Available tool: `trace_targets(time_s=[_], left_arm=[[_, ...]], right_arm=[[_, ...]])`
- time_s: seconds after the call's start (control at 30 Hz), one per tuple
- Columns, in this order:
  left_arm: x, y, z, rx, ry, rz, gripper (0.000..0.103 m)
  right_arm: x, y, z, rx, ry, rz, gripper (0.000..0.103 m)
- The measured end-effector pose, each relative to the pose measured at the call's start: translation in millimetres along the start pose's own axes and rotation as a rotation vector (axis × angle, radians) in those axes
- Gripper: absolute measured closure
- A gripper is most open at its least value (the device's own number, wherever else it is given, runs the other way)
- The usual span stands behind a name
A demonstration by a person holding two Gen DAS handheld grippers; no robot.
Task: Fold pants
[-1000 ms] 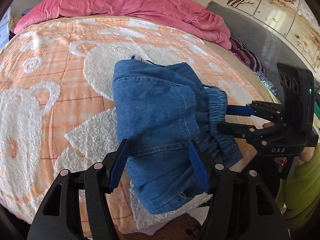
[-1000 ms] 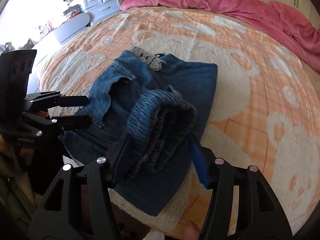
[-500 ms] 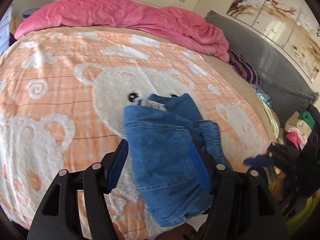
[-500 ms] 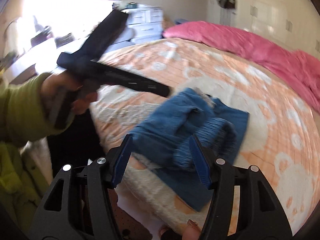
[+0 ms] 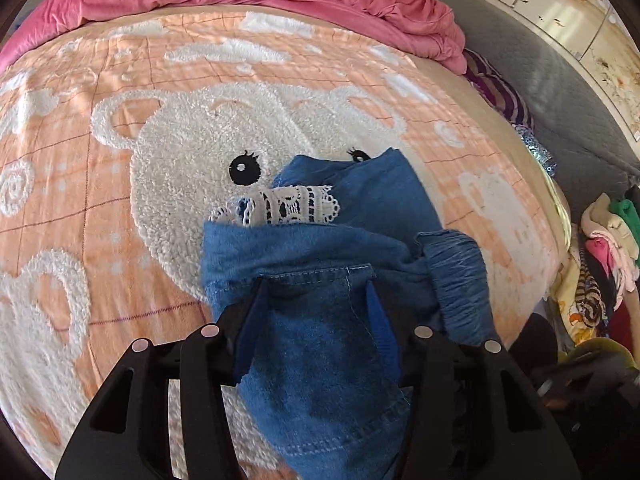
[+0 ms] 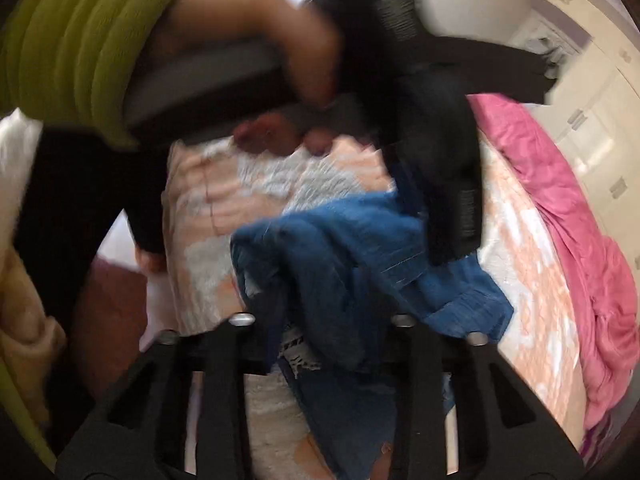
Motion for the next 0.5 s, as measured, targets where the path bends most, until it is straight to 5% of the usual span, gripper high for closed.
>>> trace_targets(time_s=[0.13, 0.37, 0.5], left_arm=[[2, 2, 2, -0.01, 0.003, -0.008, 0.055], [1, 2, 5, -0.037, -0.016, -0.023, 0.053], [0, 1, 5, -0.033, -0.012, -0.027, 0.053]], right_arm=[[-15, -17, 1, 0.129, 0.037, -0.059, 0.101], [-47, -16, 3, 0.163, 0.171, -0.089, 0.1], [-48, -16, 5, 0.172, 0.24, -0.114, 0.09]])
Point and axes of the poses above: each gripper's, at about its wrist camera, not at the fingertips, and y roughly the way its jaws point, z to its left, x to its top, the point moved 2 cm from there along y, roughly the way its jaws point, and after that the axes turned 8 degrees about -y, right-handed, at the moved point
